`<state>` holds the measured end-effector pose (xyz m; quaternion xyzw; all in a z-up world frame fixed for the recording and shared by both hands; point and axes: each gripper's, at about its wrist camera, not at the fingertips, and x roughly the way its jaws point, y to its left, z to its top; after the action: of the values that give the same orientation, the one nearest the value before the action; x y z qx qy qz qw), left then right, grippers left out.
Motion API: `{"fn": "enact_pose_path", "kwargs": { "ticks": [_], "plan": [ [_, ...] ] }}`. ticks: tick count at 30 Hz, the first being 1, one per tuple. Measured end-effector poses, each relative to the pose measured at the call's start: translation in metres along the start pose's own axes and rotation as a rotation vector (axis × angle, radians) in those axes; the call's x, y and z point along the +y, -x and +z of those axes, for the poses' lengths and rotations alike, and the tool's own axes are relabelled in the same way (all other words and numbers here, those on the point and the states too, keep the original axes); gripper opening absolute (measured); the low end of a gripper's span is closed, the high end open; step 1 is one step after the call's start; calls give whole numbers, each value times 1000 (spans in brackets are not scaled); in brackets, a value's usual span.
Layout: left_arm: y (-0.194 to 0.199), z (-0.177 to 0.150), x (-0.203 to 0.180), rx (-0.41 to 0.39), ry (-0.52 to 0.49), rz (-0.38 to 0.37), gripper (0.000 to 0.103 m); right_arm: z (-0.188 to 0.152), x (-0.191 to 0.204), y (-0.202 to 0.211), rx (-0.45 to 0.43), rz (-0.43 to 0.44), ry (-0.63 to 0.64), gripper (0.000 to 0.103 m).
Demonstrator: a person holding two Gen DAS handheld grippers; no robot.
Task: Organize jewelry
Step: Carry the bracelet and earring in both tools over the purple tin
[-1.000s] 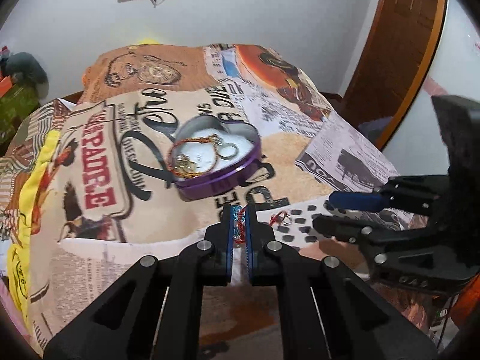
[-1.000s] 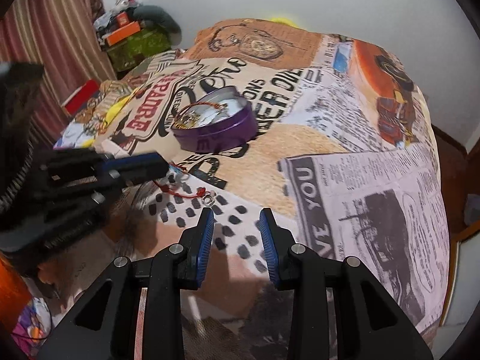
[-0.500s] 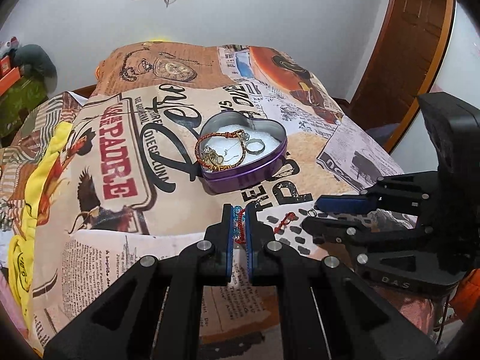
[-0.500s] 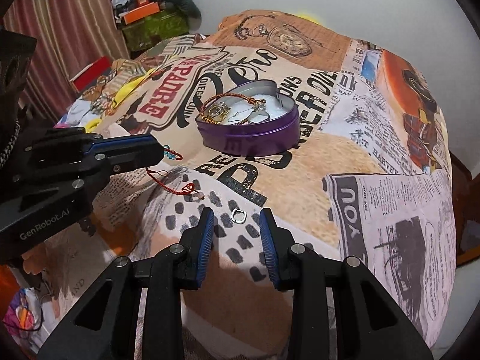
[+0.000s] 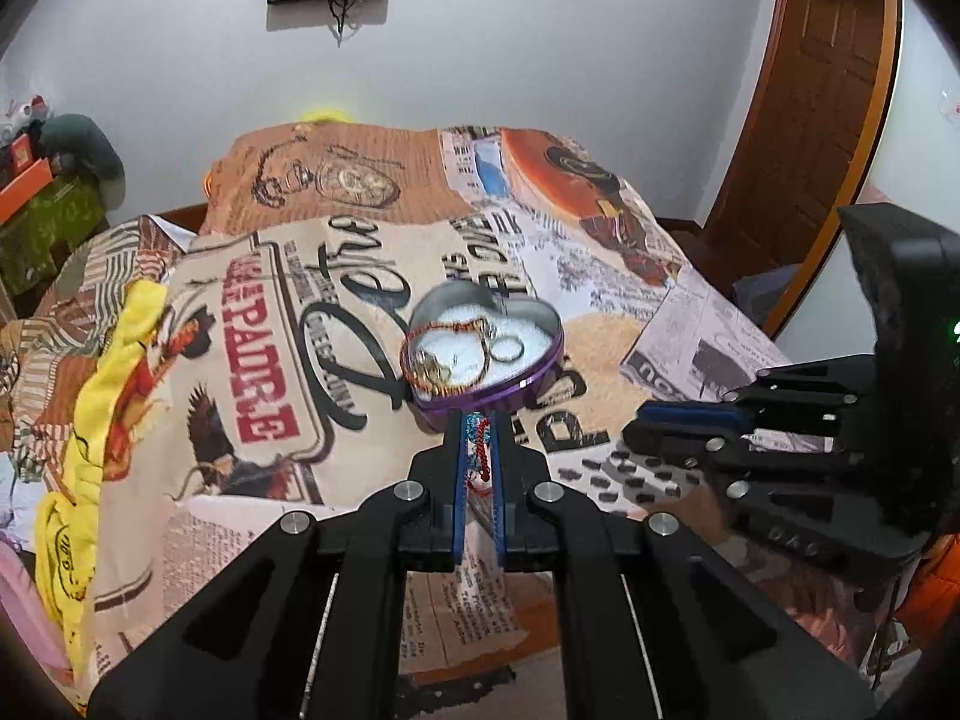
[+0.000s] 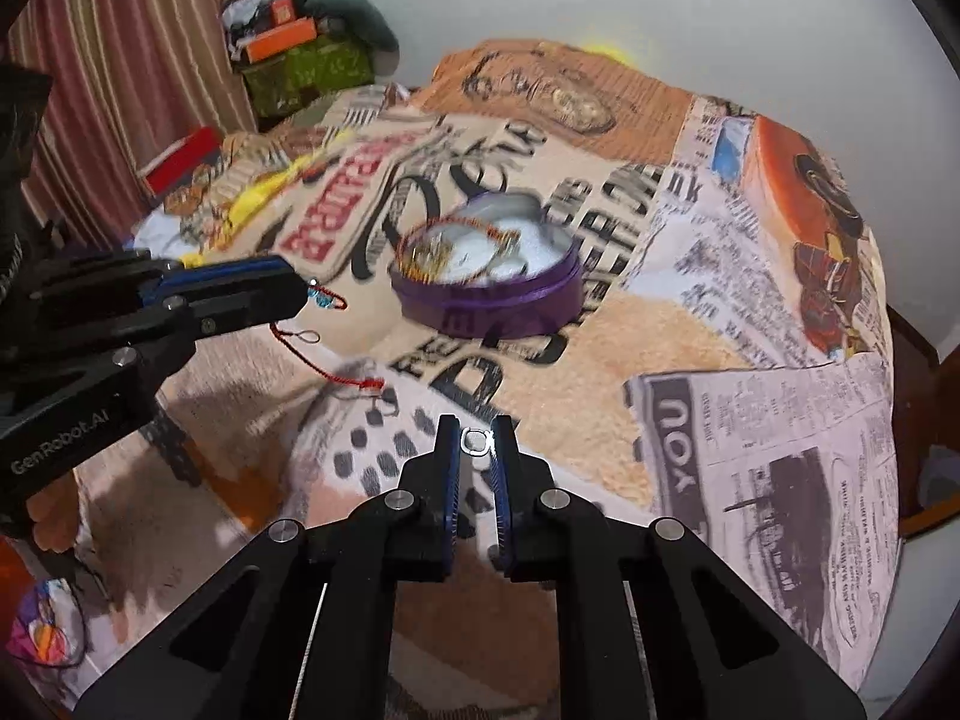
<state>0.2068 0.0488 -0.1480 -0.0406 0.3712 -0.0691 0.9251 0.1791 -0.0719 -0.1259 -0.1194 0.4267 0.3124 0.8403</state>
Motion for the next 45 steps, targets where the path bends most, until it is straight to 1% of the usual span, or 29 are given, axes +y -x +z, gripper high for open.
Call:
{"fn": "enact_pose_path", "kwargs": {
  "ticks": [7, 11, 17, 24, 30, 36, 39, 45],
  "plan": [
    [15, 16, -3, -50, -22, 33, 5, 17, -6, 32, -99, -9, -36, 9],
    [18, 23, -2, -69, -19, 36, 5, 25, -8, 46, -150, -13, -46, 9],
    [19, 36, -3, -96, -35, 50, 5, 40, -10, 58, -204, -4, -60, 9],
    [9, 50, 1, -106, -37, 51, 5, 48, -10, 61, -246, 18, -71, 9],
    [-2, 56, -1, -104, -50, 55, 5, 53, -13, 50, -245, 24, -75, 9],
    [-19, 60, -1, -80, -47, 46, 5, 54, -17, 30, -211, 26, -88, 9],
    [-33, 61, -1, -56, -44, 29, 5, 55, -21, 15, -183, 20, -102, 9],
    [-61, 58, 2, 1, -28, 11, 5, 59, -27, -10, -124, 34, -123, 9]
  ]
}}
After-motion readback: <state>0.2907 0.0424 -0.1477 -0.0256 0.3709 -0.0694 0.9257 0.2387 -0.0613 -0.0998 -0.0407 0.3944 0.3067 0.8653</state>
